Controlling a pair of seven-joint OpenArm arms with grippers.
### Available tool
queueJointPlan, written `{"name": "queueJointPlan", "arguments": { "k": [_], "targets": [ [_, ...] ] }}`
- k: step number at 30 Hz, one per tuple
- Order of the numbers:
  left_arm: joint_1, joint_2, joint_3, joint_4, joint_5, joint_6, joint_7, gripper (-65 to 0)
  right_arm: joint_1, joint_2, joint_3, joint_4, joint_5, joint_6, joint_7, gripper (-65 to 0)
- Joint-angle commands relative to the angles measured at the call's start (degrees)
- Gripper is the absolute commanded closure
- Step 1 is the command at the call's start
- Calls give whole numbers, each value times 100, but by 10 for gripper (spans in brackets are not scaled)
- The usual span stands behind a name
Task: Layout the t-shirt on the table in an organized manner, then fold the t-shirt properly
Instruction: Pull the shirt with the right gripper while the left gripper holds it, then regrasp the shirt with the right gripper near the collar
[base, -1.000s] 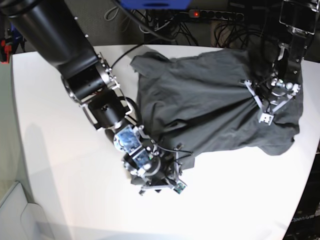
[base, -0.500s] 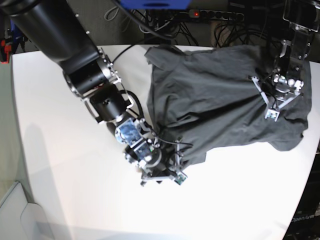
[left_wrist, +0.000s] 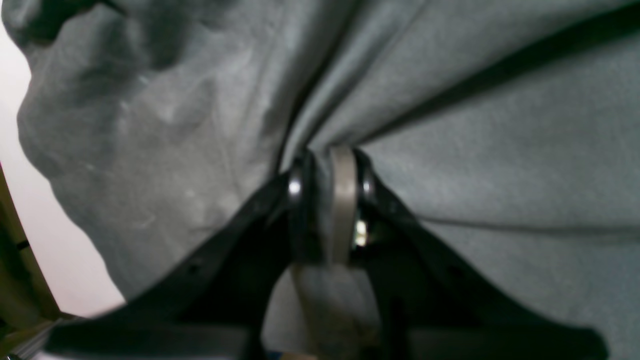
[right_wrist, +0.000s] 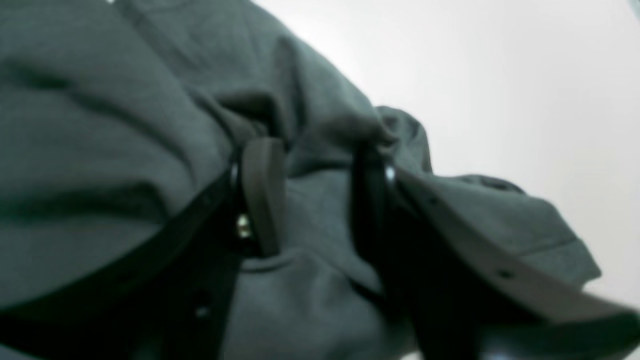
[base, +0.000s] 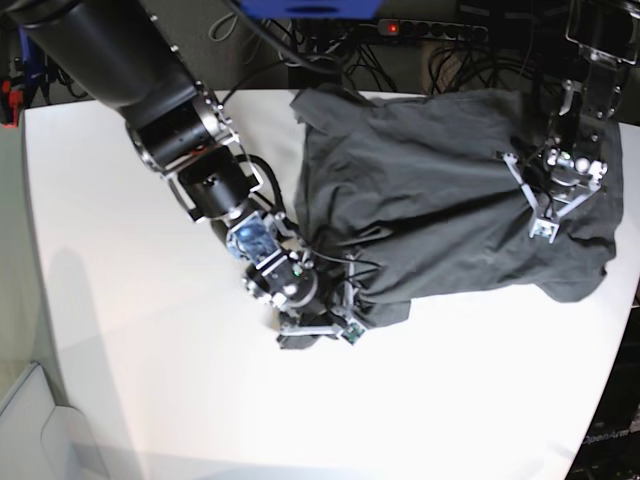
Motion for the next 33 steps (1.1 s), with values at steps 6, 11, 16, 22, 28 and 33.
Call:
{"name": "queueJointPlan", "arguments": {
  "k": [6,11,16,22,28,33],
  "targets": [
    [89,-21,29,-33,-43,-44,407,-72,186,230,26,88,-61,-24,-91,-2],
    [106,-21,29,213,-43,-44,424,-72,362,652,114,106,-26,-191,-91,0],
    [98,-21,29,213,-43,-44,433,-72,608,960,826,369,-35,-807,-56,0],
    [98,-21,29,213,-43,-44,442,-72,872,978,1371,475,-44,-807,-56,0],
    [98,-21,29,222,-43,-44,451,-72,635,934,1494,1169,-52,-824,-126,0],
    [89,-12,20,372,-43,-44,451,-72,28,925,1494,2233,-52,-824,-812,0]
  ]
}}
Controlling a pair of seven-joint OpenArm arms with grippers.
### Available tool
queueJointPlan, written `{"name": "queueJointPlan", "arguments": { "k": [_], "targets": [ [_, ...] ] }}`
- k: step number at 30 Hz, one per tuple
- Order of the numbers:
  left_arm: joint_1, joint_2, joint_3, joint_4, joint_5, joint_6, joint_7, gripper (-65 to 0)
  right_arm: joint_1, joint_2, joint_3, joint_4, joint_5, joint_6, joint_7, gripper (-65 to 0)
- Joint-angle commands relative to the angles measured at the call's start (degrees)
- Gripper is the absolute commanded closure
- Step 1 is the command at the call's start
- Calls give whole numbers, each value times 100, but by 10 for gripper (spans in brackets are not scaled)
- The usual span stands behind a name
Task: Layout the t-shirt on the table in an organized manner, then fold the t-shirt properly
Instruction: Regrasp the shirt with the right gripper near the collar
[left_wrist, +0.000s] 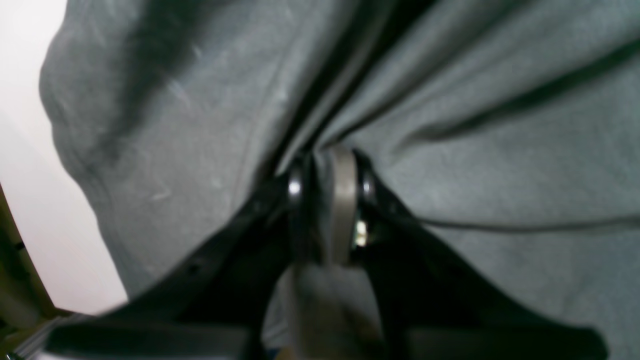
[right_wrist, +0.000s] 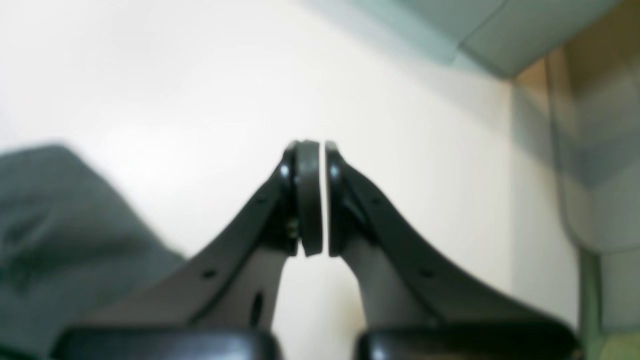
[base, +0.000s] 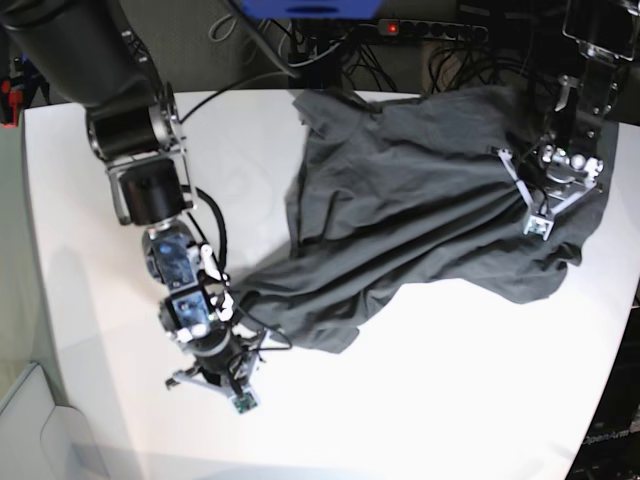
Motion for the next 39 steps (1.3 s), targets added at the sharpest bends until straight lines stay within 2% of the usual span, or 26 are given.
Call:
{"name": "queueJointPlan", "arguments": {
  "k": [1,3,6,9,12,17,19,21,24,26,29,32,39],
  "targets": [
    [34,-56,-6,114,-67,-44,199,-72,165,-30,17,333,9,-64,24,0],
    [34,-56,-6,290,-67,-35,208,-74,-63,-136,17,790,9,-64,-389,-27],
    [25,-3,-199,527,-67,-35,208,-75,-345,-145,17,1432,9,-64,-855,-107],
    [-71,243,-657,738,-67,-44,287,-76,-714,-118,17,2091,9,-64,-1048,-179],
    [-282,498,-1087,949,-67,-44,683,-76,-1083,-109,8,2759,0,-55,-1241,-201],
    [-608,770,-1246,1327,-32,-44,1122,-76,-1699,-101,-54,3788,26,-28,-1910,-200],
    [-748,770,-1246,1257,-15,-44,1175,-76,-1901,-118,-168,3981,44,95,-2112,-194],
    [-854,779,-1246,1019,-15,-44,1175,-76,-2103,-206,-344,4087,26,358,-2261,-143],
    [-1003,762,-1254,422,-6,-44,1131,-76,-2428,-408,-361,4227,9,438,-2525,-40],
    [-1232,762,-1237,-53,-15,-44,903,-76,-2604,-496,-388,4262,18,446,-2587,0],
    [-1469,779,-1237,-695,-59,-44,393,-76,-2938,-637,-397,4350,9,446,-2587,0],
    [-1926,937,-1026,-1451,-6,-44,32,-76,-3281,-637,-405,4535,18,455,-2587,0],
    [-2638,1034,-384,-3095,-6,0,-715,-76,-3808,-619,-414,4614,35,455,-2587,0]
  ]
}}
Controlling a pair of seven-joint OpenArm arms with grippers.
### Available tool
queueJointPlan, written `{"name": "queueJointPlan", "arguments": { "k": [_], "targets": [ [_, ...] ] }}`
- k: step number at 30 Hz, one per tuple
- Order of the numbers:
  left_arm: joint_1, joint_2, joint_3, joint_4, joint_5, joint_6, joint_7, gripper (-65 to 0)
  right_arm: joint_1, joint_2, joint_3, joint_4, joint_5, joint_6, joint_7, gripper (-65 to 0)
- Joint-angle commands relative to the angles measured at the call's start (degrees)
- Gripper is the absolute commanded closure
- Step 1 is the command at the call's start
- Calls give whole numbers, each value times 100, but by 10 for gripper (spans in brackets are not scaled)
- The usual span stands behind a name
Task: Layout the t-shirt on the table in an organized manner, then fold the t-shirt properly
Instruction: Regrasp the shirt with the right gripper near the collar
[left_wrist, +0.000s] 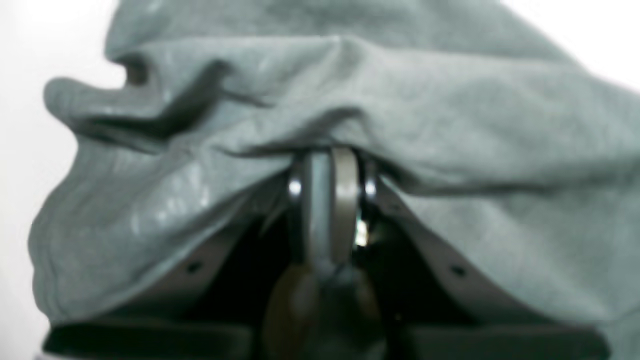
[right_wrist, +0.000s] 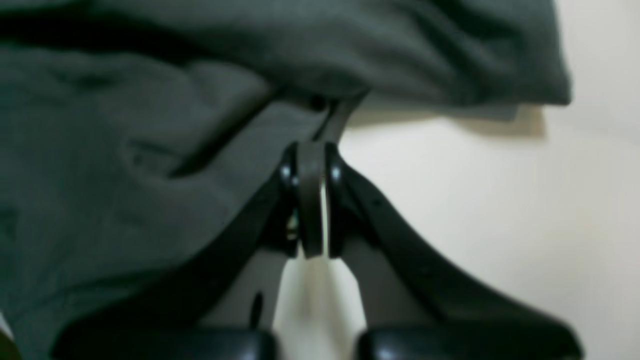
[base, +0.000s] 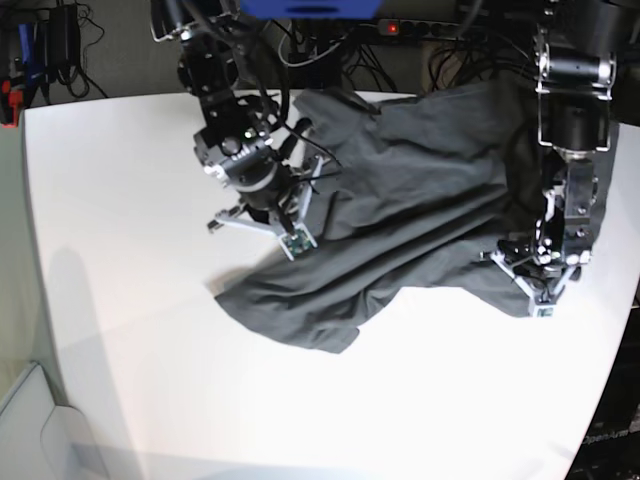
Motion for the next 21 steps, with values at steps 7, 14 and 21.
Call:
{"name": "queueJointPlan", "arguments": {
  "k": [7,14,21],
  "targets": [
    [-92,-48,14,-347,3,-46,69,-76,-116,-27,-3,61,11,-10,119,0],
    [-84,-488,-153,-347,-50,-37,60,-76,-72,-71,-3,-255,20,-10,163,0],
    [-75,-549,-602,-338,-6,-64,113,-76,87,-229,-12,-598,20,-10,172,0]
  ]
}}
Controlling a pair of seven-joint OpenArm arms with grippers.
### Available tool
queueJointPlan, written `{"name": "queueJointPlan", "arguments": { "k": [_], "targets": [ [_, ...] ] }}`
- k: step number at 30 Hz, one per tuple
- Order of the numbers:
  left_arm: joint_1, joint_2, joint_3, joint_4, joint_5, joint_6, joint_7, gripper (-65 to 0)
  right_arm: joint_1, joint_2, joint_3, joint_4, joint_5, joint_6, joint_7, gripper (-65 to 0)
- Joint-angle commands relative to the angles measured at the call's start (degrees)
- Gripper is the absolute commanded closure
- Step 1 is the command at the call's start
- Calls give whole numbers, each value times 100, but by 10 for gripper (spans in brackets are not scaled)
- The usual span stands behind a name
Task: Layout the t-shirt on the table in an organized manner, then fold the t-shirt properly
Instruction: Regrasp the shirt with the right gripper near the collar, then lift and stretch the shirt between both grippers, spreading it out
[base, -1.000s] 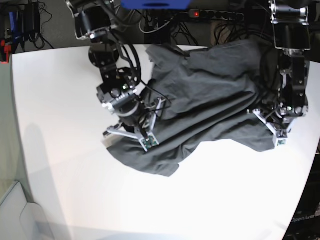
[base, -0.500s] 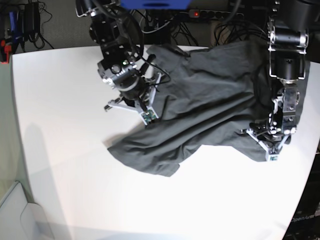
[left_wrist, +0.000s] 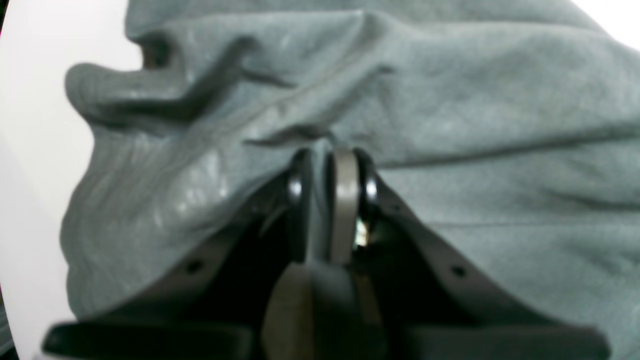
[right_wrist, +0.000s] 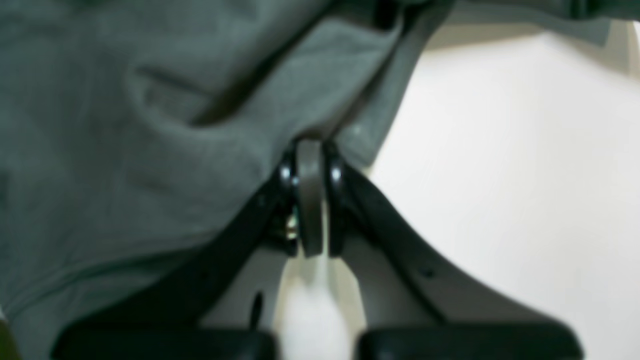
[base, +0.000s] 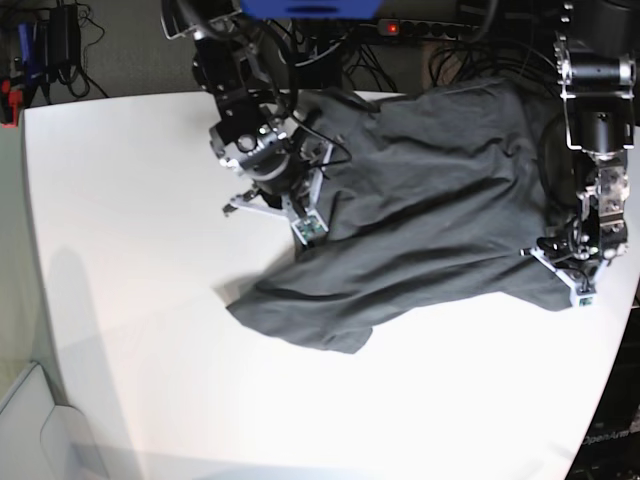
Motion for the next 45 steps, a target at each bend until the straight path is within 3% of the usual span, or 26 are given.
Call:
{"name": "queueJointPlan", "arguments": {
  "k": [1,9,15,21,29,42,45],
  "targets": [
    [-57,-75,-20,22,49,41,100,-76,78,-65,-3,84,-2,-6,89,0],
    [48,-75,-29,22,49,41,82,-76,219,-118,-3,110,-2,-6,71,0],
    [48,-75,-38,31,49,41,100,-76,403,-127,6,-672,-2,-6,221,0],
    [48,-75,-47,31,49,41,108,-76,447,31,67,-804,-19,-41,388,0],
    [57,-4,-20,409,5,41,117,-76,482,313,1122,-787,-19,-32,388,0],
    [-189,822,-20,444,49,59,117,-76,790,1165,1729,-963,-11,-15,388,0],
    [-198,963,-20,453,5,59,117,-76,878,1236,2054,-1138,-19,-6,414,0]
  ]
}}
